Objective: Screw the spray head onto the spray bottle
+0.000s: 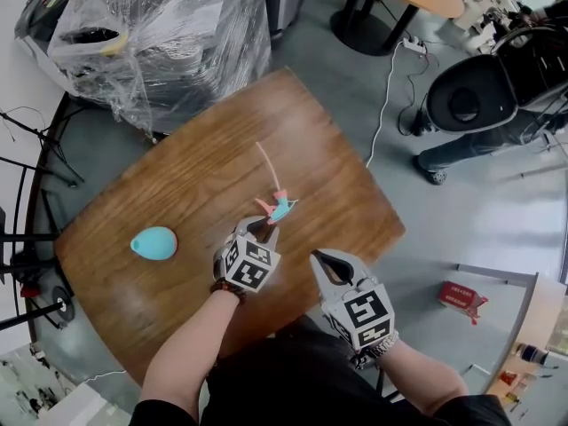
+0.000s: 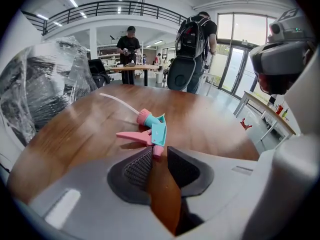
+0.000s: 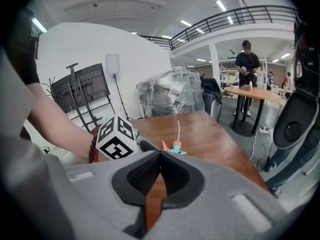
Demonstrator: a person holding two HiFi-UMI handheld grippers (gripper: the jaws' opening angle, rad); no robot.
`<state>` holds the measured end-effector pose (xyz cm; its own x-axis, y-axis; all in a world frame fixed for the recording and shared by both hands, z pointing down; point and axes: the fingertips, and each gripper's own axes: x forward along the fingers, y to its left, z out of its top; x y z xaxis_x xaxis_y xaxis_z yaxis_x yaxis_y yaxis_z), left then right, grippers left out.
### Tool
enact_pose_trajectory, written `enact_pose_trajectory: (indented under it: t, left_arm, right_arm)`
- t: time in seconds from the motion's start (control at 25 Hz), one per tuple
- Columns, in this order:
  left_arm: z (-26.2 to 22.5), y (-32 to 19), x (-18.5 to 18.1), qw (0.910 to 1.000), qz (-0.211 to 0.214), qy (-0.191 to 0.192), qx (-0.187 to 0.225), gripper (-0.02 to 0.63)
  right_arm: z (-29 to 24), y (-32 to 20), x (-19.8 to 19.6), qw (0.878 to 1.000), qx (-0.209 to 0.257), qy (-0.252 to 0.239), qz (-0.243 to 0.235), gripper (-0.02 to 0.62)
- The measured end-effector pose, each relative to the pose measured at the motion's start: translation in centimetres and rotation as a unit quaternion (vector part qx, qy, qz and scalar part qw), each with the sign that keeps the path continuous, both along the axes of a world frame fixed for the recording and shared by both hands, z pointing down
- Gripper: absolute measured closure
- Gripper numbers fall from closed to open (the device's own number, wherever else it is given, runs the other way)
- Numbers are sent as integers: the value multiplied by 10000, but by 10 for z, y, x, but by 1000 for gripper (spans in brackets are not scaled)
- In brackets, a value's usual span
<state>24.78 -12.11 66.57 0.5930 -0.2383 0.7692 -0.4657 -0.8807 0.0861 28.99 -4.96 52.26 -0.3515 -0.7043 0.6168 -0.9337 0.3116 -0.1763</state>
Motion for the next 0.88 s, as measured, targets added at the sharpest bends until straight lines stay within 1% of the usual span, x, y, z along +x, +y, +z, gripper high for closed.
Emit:
enact_pose_trajectory:
  t: [0.12,0.24,0.36,0.52,0.72,0.88]
  left_arm:
    - [-1,2,2,10000,50,-22,-10,526]
    - [-4,3,3,10000,69,20,-7,529]
    - [-14,5,3,9998,90,148,-30,532]
    - [-32,9,2,9990,52,410,-184,535]
    - [-67,13,-7,9959,-62,837,-351,535]
    - [-93,24,-22,9904,-137,1161,-735,535]
  right_arm:
    - [-1,-4,1,10000,15,-4,-46,601]
    - [-2,-7,-1,9999,55,-3,-108,601]
    - [-3,-10,-4,9998,96,11,-160,601]
    - [-7,-13,-9,9995,143,95,-274,601]
    - [-9,-14,-24,9962,290,513,-642,601]
    - [-16,-17,-38,9896,434,974,-968,599]
